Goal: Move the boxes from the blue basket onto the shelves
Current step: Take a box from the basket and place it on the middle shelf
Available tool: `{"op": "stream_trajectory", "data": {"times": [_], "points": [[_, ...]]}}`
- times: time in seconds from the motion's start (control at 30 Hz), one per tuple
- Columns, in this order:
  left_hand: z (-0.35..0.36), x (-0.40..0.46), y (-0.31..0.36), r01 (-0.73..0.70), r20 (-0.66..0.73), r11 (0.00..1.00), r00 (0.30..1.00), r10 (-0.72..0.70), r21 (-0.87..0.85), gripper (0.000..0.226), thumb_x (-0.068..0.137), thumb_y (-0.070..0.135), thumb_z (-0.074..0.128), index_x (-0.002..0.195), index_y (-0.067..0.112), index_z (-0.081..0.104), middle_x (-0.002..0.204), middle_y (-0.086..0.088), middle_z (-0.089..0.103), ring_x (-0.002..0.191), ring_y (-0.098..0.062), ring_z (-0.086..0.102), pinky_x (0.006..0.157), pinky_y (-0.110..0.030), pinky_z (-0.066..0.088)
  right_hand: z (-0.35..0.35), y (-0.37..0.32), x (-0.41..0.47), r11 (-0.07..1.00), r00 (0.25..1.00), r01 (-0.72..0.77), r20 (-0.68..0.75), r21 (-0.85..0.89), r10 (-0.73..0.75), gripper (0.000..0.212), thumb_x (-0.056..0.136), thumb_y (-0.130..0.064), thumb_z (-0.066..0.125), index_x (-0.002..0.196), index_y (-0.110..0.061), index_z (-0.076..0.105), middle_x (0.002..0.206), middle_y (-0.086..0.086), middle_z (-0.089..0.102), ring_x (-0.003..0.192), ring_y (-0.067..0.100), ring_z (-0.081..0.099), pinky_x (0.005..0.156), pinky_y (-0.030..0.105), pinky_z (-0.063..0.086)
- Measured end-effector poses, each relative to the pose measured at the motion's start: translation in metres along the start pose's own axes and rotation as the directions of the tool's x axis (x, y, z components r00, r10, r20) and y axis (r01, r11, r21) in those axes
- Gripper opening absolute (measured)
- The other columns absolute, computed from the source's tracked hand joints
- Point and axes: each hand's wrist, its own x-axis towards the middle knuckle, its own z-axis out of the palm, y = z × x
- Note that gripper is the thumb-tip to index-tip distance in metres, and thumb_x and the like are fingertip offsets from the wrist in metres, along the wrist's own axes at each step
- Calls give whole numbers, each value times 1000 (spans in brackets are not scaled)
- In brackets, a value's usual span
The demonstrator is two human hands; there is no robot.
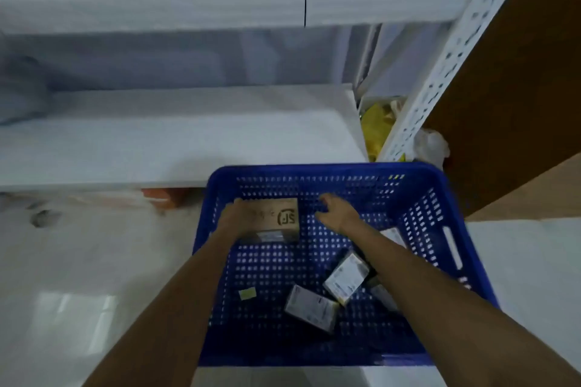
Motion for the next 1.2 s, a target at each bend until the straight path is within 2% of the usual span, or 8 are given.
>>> {"op": "stream_trajectory", "data": {"times": [0.2, 0.27, 0.4, 0.47, 0.63, 0.77, 0.97, 1.2], "points": [[67, 83, -61, 0, -226, 991, 974, -30, -131, 54, 97, 23, 49, 144, 4, 31, 144, -20, 41, 121, -38, 47, 95, -42, 45, 96, 32, 93, 1000, 1000, 15, 15, 18, -15, 77, 95, -36, 57, 154, -11, 14, 162, 12, 15, 143, 34, 27, 112, 41, 35], [80, 101, -75, 52, -205, 999, 977, -52, -6, 56, 94, 27, 50, 142, 3, 31, 139, -23, 42, 107, -36, 52, 82, -42, 47, 117, 38, 115, 999, 1000, 9, 9, 51, -9, 69, 95, -35, 56, 150, -10, 23, 155, 14, 27, 134, 35, 38, 106, 42, 41], [94, 118, -86, 194, -197, 978, 964, -177, 73, 70, 94, 35, 42, 151, 7, 13, 151, -23, 30, 127, -39, 44, 100, -45, 47, 144, 50, 136, 984, 1000, -1, 25, 179, -4, 50, 92, -34, 57, 137, -14, 45, 134, 8, 53, 115, 28, 53, 96, 41, 47], [96, 119, -86, 208, -229, 978, 953, -197, 25, 75, 92, 30, 45, 151, 9, 3, 147, -22, 36, 121, -38, 49, 91, -42, 51, 150, 51, 135, 968, 998, 9, 57, 249, -23, 39, 92, -39, 56, 125, -20, 54, 124, 3, 57, 109, 24, 54, 94, 39, 47], [88, 105, -78, 157, -259, 983, 950, -175, -91, 73, 87, 34, 49, 147, 5, 19, 125, -18, 56, 103, -32, 59, 76, -36, 50, 136, 54, 119, 912, 1000, 9, 18, 409, -18, 22, 87, -41, 61, 106, -33, 53, 120, 1, 61, 94, 16, 52, 81, 30, 42], [65, 66, -44, 75, -255, 995, 963, -89, -66, 59, 87, 44, 48, 132, 7, 35, 126, -15, 55, 106, -31, 56, 77, -34, 43, 87, 42, 82, 910, 995, -8, -82, 415, 47, 46, 86, -43, 64, 126, -23, 55, 129, 5, 59, 107, 22, 59, 84, 31, 46], [-32, -29, 54, 18, -168, 1000, 986, -16, 14, 80, 91, 49, 46, 151, 6, 14, 150, -17, 37, 129, -35, 45, 95, -40, 42, -44, -29, -21, 897, 976, 28, -204, 442, 70, 65, 79, -41, 73, 135, -21, 46, 133, 10, 49, 114, 27, 55, 97, 38, 48], [-193, -183, 192, -87, 298, 993, 953, 58, 85, 124, 62, 68, 74, 153, 17, 8, 160, -7, 18, 137, -28, 38, 101, -37, 45, -225, -136, -175, 859, 971, 124, -239, 497, -2, 67, 72, -29, 83, 130, -15, 53, 123, 12, 59, 97, 20, 63, 79, 30, 57]]}}
